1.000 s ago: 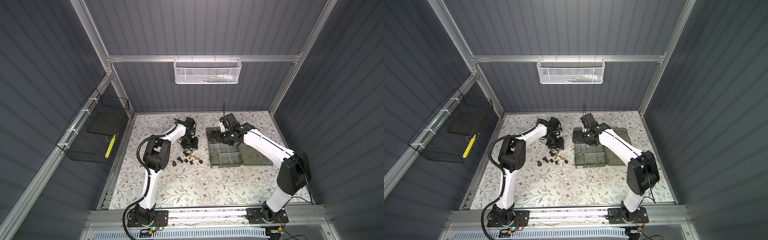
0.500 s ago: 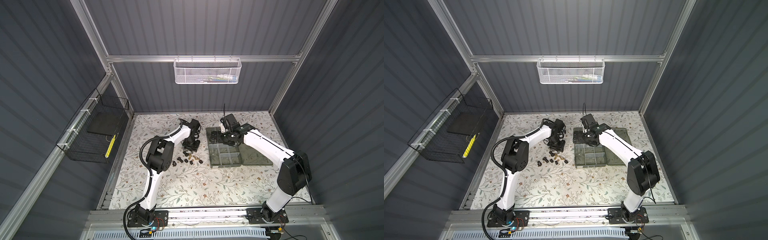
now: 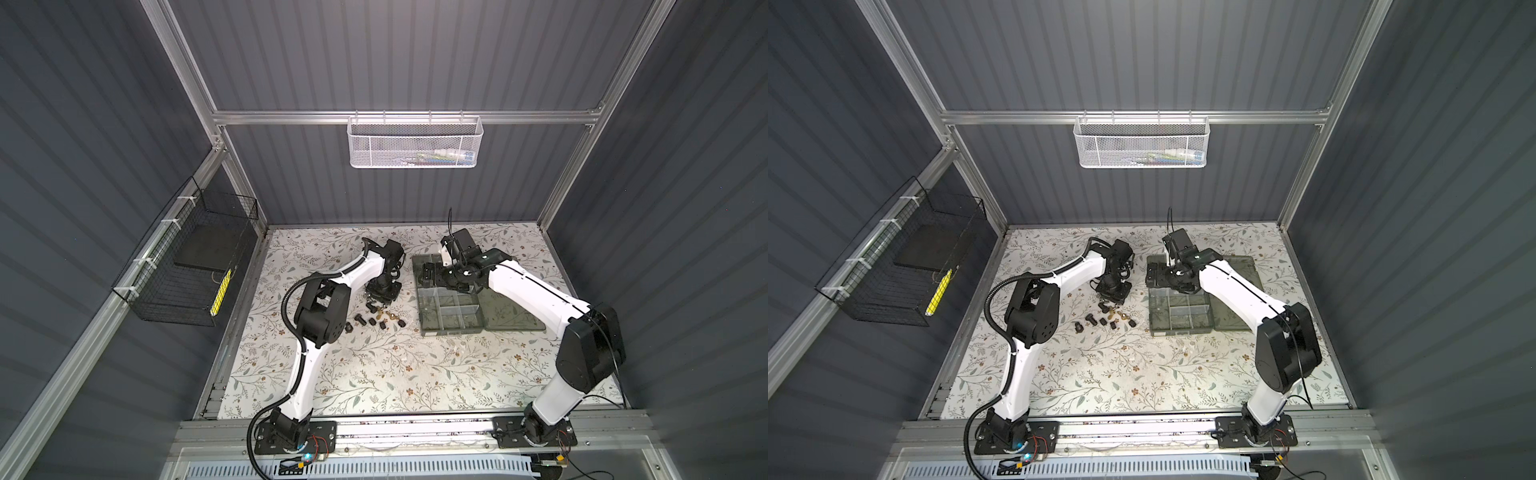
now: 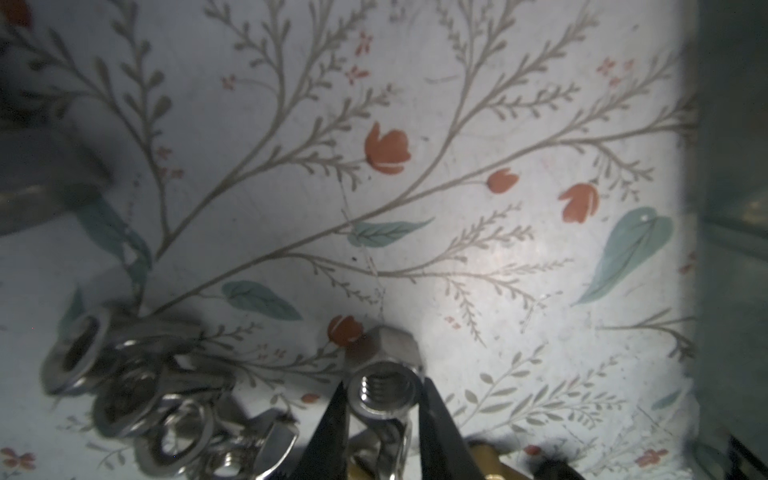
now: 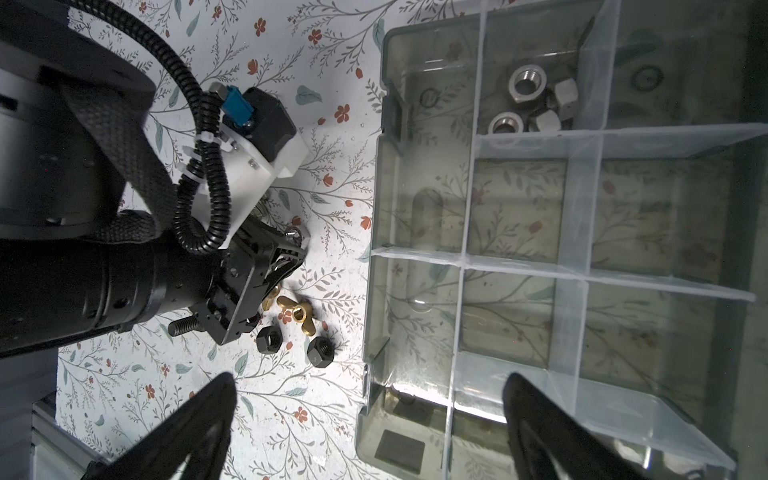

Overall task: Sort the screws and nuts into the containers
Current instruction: 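Lower the left gripper around the silver hex nut and close it, then lift the held nut and carry it over the box compartment with the left gripper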

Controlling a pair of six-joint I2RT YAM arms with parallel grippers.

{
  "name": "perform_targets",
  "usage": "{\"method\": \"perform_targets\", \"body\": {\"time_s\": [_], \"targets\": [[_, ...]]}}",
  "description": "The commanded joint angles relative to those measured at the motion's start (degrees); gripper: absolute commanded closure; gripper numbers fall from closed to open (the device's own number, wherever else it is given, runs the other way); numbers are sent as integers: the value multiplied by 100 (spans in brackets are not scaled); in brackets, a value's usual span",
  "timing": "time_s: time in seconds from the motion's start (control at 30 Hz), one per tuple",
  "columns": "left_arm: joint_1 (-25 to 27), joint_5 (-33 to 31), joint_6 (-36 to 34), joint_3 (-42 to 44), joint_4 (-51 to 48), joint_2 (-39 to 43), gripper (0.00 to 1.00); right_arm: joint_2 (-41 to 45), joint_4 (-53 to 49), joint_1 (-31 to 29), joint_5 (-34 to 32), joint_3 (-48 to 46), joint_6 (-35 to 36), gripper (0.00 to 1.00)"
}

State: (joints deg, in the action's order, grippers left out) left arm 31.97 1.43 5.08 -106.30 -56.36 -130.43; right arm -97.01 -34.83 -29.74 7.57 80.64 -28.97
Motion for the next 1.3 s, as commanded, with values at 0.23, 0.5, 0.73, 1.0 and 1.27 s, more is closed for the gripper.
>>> {"method": "perform_targets", "body": {"time_s": [0.23,0.5,0.73,1.0,1.27], "targets": [[47,-97,49,-100,-139,-254,71,174,73,96,122,-128,-170,1],[55,-143,94,-339,-318,-395,68,198,68,108,125,-145,-200,1],[70,-178,91,-261,-287,-413,70,268,75,133,105,-215,-206,1],[82,-163,119,-309,-296,-437,79,279,123,179,161,-263,-260,1],[82,235,477,-791,-289,-295,81,273,130,216,192,-273,-268,1]]}}
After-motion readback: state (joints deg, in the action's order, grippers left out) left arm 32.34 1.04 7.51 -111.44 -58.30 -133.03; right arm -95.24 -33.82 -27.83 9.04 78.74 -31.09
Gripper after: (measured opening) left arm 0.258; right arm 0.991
